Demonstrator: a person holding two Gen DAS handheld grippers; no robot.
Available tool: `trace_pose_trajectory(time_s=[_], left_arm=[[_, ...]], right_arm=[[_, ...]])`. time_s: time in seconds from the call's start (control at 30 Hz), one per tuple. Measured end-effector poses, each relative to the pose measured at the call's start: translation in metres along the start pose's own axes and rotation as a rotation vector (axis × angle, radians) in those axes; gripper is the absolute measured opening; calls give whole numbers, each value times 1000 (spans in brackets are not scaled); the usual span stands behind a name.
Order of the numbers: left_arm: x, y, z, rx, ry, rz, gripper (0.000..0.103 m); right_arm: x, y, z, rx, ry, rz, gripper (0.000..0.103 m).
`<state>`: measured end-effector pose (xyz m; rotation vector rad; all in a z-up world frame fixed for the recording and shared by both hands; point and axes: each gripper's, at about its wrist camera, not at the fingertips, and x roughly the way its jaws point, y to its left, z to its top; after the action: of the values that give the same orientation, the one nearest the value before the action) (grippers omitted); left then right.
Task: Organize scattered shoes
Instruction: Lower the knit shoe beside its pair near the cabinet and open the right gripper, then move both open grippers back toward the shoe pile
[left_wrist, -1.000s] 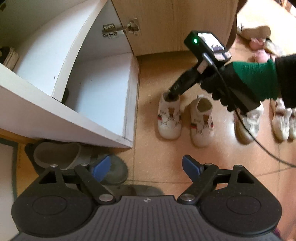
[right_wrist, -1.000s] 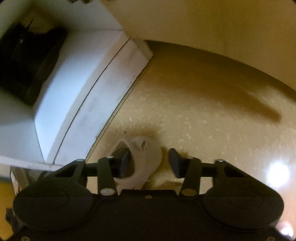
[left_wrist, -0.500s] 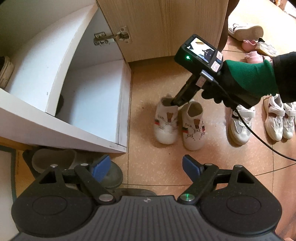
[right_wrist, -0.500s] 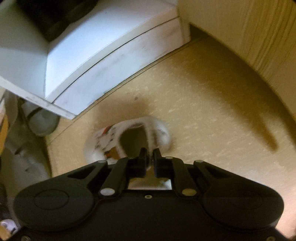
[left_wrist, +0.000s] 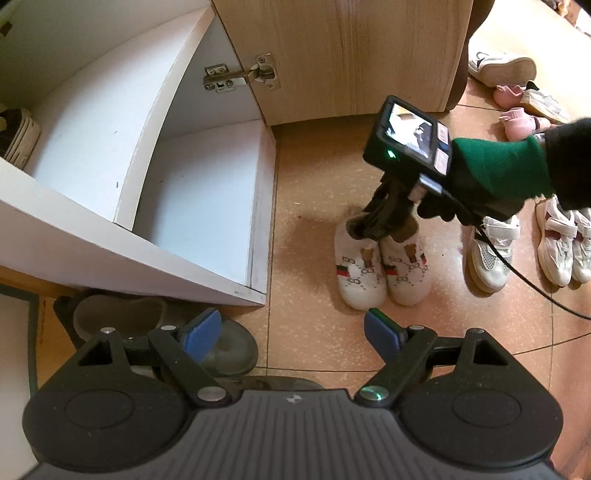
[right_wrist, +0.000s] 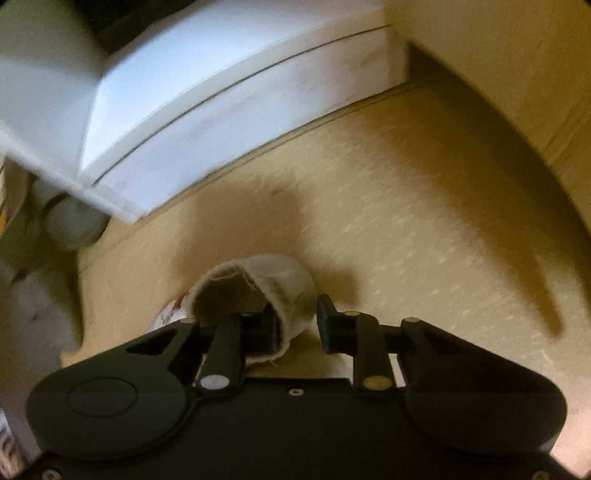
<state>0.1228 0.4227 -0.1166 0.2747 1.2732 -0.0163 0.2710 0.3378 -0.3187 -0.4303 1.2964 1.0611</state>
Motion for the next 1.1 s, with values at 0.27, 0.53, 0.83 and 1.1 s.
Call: trace_pose_trajectory(time_s=[0.27,0.53,0.83,1.1], left_arm=[[-7,-7,17,7,-14,-6,85],[-29,-59,63,109,-108,-59,103],[-60,-168,126,277,-210,-117,103],[-64,-266,160,293,-311,-83,103]], right_arm=[[-34,-23,-18,258,-86,80,56],[-125,-53,-99,562,-220,178,87],[-246,-80,-284,775,-323,-14,103],[-328,-119,-390,819,-336,-200,103]])
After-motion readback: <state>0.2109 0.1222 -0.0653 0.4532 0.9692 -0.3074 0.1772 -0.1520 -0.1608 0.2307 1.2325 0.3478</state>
